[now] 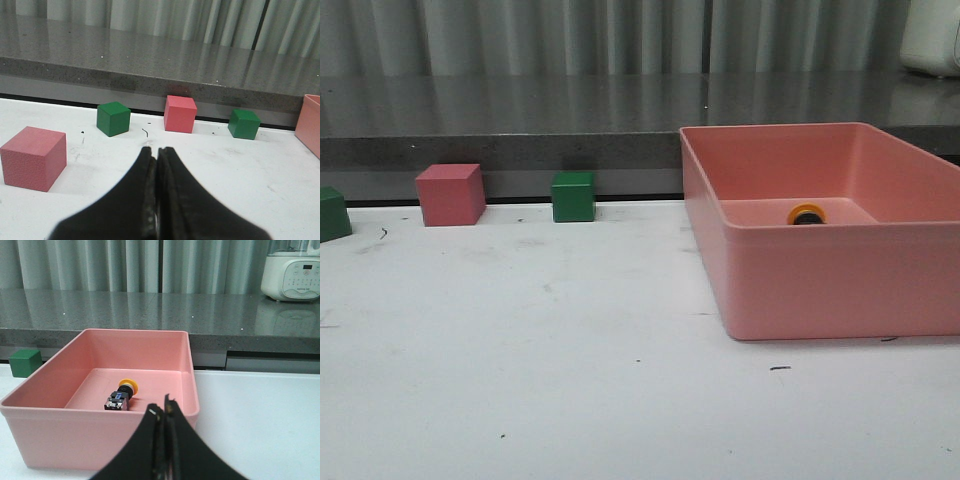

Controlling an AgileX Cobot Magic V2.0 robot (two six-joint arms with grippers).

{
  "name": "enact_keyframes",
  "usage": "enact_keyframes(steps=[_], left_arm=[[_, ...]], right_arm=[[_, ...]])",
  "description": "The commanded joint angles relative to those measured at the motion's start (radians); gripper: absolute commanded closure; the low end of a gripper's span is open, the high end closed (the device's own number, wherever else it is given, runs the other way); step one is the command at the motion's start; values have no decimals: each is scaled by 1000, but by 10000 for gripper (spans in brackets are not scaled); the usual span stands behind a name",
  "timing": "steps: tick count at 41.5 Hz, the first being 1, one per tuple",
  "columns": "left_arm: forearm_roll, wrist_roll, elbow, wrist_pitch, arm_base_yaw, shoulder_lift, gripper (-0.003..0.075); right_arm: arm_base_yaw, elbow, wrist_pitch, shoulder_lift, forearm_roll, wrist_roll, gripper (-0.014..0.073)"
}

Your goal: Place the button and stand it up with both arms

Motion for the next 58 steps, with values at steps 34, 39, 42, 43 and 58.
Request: enact_keyframes(steps=[34, 39, 42, 43, 58], left_arm=[[61, 11, 15, -190, 1, -22, 740], [57, 11, 3, -211, 1, -22, 740], [44, 11, -38, -197, -1, -22, 740], [35, 11, -62, -184, -1, -22, 740], [24, 11, -527, 207, -1, 131, 740]], right_arm=[[0, -3, -90, -19, -12, 0, 662], [0, -21, -114, -19, -12, 0, 662], [0, -64, -82, -19, -12, 0, 662], [0, -88, -61, -19, -12, 0, 662], [0, -491, 256, 93, -13, 0, 662]])
